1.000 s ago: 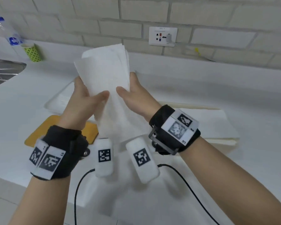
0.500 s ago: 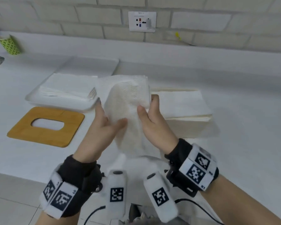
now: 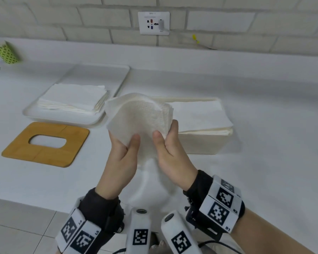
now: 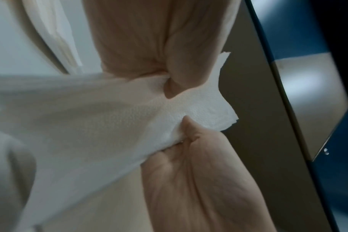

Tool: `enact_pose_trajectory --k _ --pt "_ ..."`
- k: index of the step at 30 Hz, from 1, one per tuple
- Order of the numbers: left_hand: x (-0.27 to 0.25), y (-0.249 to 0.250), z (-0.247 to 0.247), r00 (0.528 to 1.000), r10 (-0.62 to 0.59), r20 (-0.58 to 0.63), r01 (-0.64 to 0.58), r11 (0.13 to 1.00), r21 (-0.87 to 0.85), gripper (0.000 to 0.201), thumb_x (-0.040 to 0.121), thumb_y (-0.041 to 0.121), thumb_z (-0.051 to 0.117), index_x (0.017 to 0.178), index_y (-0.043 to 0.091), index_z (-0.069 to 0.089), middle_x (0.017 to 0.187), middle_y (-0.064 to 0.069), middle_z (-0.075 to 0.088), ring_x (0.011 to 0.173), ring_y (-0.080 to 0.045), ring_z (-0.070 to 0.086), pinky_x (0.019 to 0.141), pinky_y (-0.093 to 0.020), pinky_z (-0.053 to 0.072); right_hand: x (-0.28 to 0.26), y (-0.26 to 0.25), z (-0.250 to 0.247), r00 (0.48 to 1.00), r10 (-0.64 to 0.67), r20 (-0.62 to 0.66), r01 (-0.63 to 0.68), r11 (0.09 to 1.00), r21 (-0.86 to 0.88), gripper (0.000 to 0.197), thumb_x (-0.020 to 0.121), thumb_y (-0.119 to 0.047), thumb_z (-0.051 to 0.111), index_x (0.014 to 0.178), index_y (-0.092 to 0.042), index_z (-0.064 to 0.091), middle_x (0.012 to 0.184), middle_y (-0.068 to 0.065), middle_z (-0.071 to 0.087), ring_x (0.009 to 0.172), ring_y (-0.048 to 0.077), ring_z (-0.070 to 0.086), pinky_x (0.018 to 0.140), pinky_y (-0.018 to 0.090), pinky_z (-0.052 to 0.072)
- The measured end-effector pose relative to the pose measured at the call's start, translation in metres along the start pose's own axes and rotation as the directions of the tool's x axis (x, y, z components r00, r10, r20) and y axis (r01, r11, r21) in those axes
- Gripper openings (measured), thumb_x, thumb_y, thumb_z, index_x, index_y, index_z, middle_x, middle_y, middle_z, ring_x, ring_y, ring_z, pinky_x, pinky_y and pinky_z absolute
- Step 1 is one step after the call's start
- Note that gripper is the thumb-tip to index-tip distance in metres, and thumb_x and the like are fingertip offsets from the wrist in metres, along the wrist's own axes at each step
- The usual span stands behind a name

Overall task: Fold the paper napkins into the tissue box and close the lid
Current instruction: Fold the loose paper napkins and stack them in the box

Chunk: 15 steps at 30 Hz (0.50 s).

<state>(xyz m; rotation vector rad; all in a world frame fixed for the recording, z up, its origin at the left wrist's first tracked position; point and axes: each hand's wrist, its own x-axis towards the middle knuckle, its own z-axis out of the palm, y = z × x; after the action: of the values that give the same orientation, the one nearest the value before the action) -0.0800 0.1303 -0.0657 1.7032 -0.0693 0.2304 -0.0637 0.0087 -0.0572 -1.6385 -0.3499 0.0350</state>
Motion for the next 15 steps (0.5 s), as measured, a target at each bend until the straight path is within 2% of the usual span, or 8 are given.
enact_pose_trajectory --k 2,5,7,9,12,15 --pt "0.004 0.006 -0.002 0.998 0.022 -0.062 -0.024 0.999 -0.039 0.058 0.093 0.029 0.047 0.144 0.011 0.028 0.135 0.001 0.049 0.124 -0.004 0.049 0.101 -0.02 0.042 0.003 -0.002 0.004 1.0 0.0 0.03 -0.002 0.997 0.075 0.013 0.099 -0.016 0.036 0.103 -0.027 0.03 0.122 0.007 0.046 0.109 0.007 0.048 0.09 0.011 0.039" --pt "0.006 0.006 -0.01 0.995 0.014 -0.099 -0.017 0.999 -0.031 0.046 0.099 0.014 0.045 0.142 0.013 0.028 0.128 0.015 0.051 0.116 0.002 0.052 0.095 -0.017 0.046 0.005 0.004 0.008 0.991 0.058 0.125 -0.064 0.997 0.047 0.019 0.098 -0.012 0.037 0.114 -0.02 0.029 0.125 0.005 0.045 0.111 0.005 0.046 0.088 0.006 0.038" --pt "0.004 0.0 -0.016 0.997 -0.012 -0.08 0.01 1.0 -0.026 0.046 0.094 0.022 0.049 0.137 0.017 0.034 0.124 0.016 0.053 0.114 0.001 0.053 0.094 -0.022 0.048 0.003 0.01 0.011 0.977 0.11 0.185 -0.109 0.994 -0.012 0.021 0.098 -0.009 0.036 0.113 -0.022 0.027 0.123 0.003 0.044 0.105 0.002 0.046 0.084 0.003 0.037" --pt "0.0 -0.005 -0.021 0.996 -0.014 -0.089 0.009 0.998 -0.058 0.048 0.085 0.027 0.049 0.131 0.023 0.037 0.123 0.009 0.054 0.113 0.001 0.054 0.089 -0.017 0.046 0.002 0.014 0.015 0.968 0.143 0.204 -0.144 0.99 -0.011 0.017 0.099 -0.008 0.033 0.109 -0.021 0.028 0.117 0.002 0.048 0.098 -0.002 0.049 0.083 0.004 0.039" --pt "0.003 -0.003 -0.028 0.984 0.037 -0.174 -0.066 0.984 -0.164 0.04 0.082 0.02 0.051 0.12 0.028 0.041 0.118 0.009 0.056 0.107 0.003 0.056 0.082 -0.01 0.045 0.007 0.005 0.021 0.978 0.126 0.166 -0.139 0.988 0.07 0.01 0.1 -0.01 0.033 0.105 -0.018 0.032 0.099 -0.01 0.05 0.083 -0.015 0.051 0.077 0.005 0.042" --pt "0.012 0.001 -0.039 0.97 0.073 -0.233 -0.145 0.94 -0.309 0.039 0.077 0.008 0.047 0.111 0.027 0.043 0.11 0.01 0.057 0.1 0.001 0.057 0.081 -0.013 0.044 0.015 -0.006 0.029 0.993 0.044 0.106 -0.057 0.991 0.12 0.018 0.099 -0.012 0.035 0.098 -0.03 0.03 0.096 -0.017 0.047 0.082 -0.017 0.05 0.079 0.009 0.043"
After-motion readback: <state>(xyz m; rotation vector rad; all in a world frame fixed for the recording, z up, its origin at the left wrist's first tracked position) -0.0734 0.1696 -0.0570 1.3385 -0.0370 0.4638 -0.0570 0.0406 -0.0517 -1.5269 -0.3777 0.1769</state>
